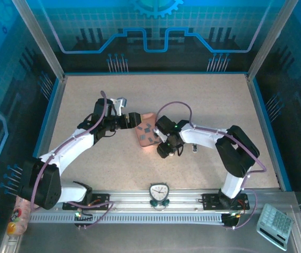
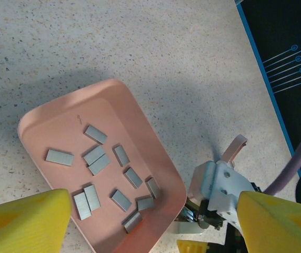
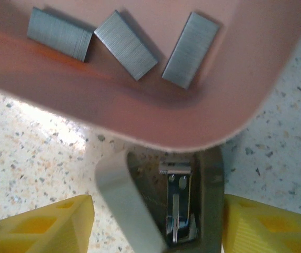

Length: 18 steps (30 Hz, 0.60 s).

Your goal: Load the staples into the stapler

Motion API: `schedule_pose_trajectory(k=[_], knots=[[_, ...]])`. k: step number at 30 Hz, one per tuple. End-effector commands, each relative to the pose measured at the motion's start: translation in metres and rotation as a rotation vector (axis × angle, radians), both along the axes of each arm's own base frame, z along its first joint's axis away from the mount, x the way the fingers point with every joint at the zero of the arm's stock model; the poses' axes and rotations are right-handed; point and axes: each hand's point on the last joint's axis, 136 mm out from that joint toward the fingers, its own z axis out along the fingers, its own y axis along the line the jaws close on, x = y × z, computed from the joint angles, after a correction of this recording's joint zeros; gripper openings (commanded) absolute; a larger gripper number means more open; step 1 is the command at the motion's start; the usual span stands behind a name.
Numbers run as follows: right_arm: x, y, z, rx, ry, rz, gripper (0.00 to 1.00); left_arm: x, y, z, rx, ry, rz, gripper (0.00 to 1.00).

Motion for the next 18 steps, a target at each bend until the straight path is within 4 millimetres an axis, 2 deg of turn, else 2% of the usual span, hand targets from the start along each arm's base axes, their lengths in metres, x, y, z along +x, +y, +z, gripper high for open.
schedule_pose_trajectory(k=[1, 10, 14, 18], knots=[[0.005, 0.003, -0.003, -0.012, -0.036, 0.011, 0.58, -0.004, 0.0, 0.005, -0.021, -0.01, -0.008, 0.83], [0.004, -0.008, 0.002, -0.006, -0.088, -0.002, 0.37, -0.003, -0.001, 0.004, -0.019, -0.005, -0.012, 0.83], [0.001, -0.011, 0.01, 0.025, -0.119, -0.013, 0.33, -0.004, -0.002, 0.006, -0.021, -0.015, -0.022, 0.83], [0.001, -0.01, 0.029, 0.101, -0.196, -0.002, 0.31, -0.006, -0.007, 0.012, -0.048, -0.039, -0.054, 0.83]])
